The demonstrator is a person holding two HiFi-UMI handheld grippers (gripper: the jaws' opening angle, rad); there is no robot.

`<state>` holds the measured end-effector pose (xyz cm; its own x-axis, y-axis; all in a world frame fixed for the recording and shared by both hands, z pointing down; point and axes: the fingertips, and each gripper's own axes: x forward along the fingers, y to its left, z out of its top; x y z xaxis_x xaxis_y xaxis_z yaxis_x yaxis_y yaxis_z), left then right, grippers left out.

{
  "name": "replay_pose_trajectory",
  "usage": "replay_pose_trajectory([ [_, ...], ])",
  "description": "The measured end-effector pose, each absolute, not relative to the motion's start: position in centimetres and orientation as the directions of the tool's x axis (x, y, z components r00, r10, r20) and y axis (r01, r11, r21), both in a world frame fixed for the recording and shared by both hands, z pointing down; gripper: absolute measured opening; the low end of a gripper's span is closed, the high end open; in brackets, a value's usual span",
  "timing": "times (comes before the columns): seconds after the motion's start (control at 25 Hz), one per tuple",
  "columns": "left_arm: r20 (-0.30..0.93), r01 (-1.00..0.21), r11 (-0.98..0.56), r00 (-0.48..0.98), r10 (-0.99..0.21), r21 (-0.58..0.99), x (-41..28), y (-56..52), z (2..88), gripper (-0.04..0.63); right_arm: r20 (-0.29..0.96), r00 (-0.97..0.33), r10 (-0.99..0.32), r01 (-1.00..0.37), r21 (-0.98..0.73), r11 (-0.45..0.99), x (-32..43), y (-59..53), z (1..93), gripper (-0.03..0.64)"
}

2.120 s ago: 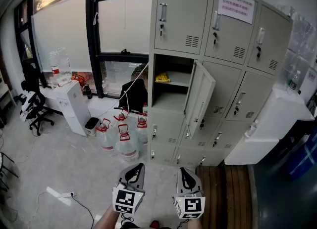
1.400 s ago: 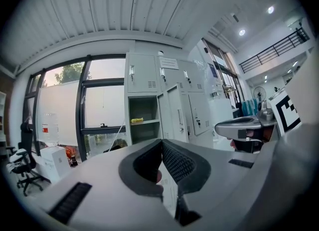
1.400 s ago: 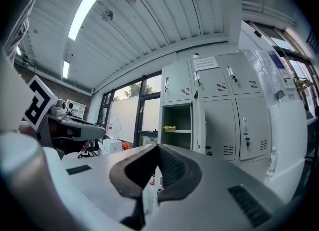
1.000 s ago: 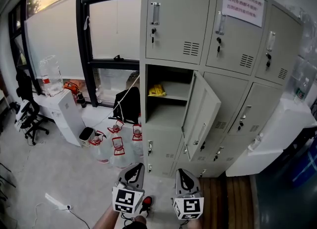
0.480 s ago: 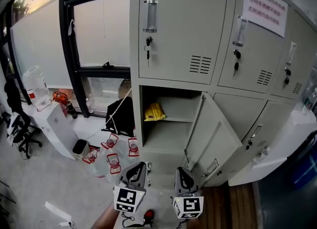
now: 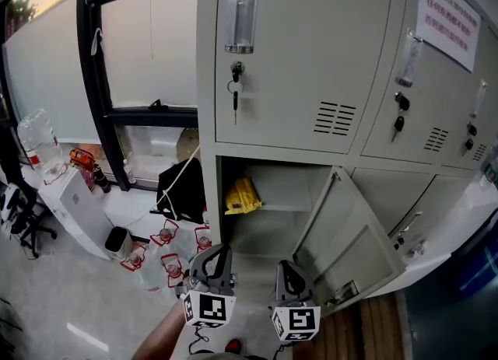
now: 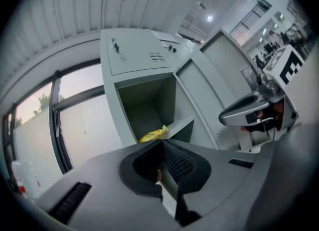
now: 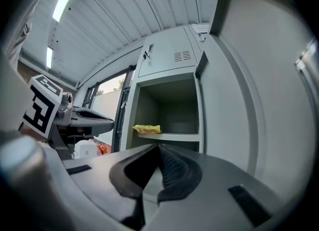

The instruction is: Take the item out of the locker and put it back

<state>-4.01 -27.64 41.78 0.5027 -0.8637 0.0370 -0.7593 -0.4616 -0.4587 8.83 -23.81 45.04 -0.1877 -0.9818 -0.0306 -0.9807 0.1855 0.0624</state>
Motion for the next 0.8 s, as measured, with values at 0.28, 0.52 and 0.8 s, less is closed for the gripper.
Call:
replay_pose_trajectory([
  [0.28, 0.010, -0.539, -0.304, 0.481, -0.877, -0.786, -2.2, -30.8, 40.0, 0.031, -0.030, -0.174, -0.984, -0.983, 0.057, 0.172, 8.9, -26.6, 45.1, 0.017],
  [0.52, 0.046, -0.335, -0.220, 0.458, -0.888, -0.916, -0.3, -33.3, 40.2, 0.192, -0.026, -0.160, -0.987, -0.986, 0.050, 0.158, 9.2, -27.8, 45.5, 0.017],
  [0.8, 0.113, -0.265, -0.210, 0.341, -0.933, -0.941, -0.6, -37.0, 41.7, 0.236, -0.025, -0.143, -0.989, -0.989, 0.038, 0.142, 9.6, -28.5, 45.9, 0.017],
])
